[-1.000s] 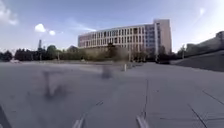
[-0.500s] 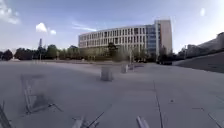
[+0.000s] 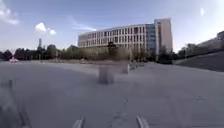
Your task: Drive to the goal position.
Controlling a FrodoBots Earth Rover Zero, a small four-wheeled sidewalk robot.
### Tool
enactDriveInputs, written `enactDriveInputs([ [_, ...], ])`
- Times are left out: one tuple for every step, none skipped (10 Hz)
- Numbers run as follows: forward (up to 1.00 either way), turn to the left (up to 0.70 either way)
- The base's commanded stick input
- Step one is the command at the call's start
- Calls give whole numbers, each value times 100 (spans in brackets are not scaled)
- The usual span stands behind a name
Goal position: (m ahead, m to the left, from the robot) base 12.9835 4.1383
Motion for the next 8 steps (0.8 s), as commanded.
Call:
enactDriveInputs([
  [0,0],
  [0,0],
  [0,0],
  [0,0],
  [61,0],
  [100,0],
  [100,0],
  [100,0],
])
